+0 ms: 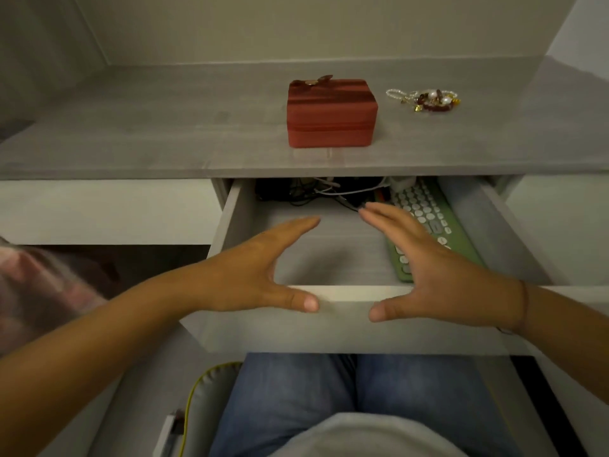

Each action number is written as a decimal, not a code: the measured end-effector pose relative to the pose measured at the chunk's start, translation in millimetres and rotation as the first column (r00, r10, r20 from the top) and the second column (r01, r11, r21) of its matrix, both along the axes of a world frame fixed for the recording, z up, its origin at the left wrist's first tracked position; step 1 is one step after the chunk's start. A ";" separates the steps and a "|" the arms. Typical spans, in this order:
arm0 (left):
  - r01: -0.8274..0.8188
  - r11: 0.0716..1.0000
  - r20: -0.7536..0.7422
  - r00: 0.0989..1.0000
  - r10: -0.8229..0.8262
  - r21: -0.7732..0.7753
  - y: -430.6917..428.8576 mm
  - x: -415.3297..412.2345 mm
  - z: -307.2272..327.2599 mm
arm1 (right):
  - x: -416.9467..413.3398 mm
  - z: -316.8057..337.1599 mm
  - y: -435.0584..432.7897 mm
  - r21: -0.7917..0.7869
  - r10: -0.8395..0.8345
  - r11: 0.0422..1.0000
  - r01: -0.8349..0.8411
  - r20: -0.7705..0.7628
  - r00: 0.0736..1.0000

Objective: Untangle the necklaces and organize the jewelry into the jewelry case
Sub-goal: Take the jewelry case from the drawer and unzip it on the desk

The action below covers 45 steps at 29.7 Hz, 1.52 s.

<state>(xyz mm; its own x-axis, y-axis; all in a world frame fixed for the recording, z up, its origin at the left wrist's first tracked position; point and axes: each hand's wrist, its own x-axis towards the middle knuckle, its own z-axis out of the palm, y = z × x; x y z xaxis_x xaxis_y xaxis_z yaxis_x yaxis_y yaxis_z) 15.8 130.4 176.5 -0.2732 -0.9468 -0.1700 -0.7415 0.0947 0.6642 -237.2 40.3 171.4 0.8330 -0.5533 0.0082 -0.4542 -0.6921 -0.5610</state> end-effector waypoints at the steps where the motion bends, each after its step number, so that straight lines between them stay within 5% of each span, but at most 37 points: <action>1: 0.034 0.999 0.038 0.999 -0.034 0.010 2.3 -3.3 -0.9 | 0.1 -0.7 2.5 -0.035 0.000 0.999 -0.001 -0.021 1.000; 10: 0.118 0.968 0.306 0.951 -0.047 -0.220 -10.3 -5.2 -11.0 | 6.5 -0.2 -3.3 -0.206 -0.056 0.977 0.054 -0.002 0.998; 18: 0.023 0.868 0.422 0.880 0.219 -0.497 -59.8 17.5 -17.4 | 24.0 -2.2 -49.6 -0.359 -0.277 0.898 0.253 -0.016 0.961; 26: -0.010 0.789 0.448 0.819 0.359 -0.614 -103.0 37.8 -26.2 | 32.9 -12.9 -100.5 -0.563 -0.353 0.768 0.304 0.024 0.935; 33: -0.012 0.617 0.336 0.830 0.445 -0.787 -120.2 43.7 -47.0 | 39.4 -34.1 -121.1 -0.585 -0.348 0.681 0.441 0.270 0.897; 45: -0.085 0.338 0.127 0.820 0.558 -0.937 -140.5 35.5 -67.5 | 57.4 -43.6 -130.2 -0.652 -0.402 0.516 0.556 0.389 0.829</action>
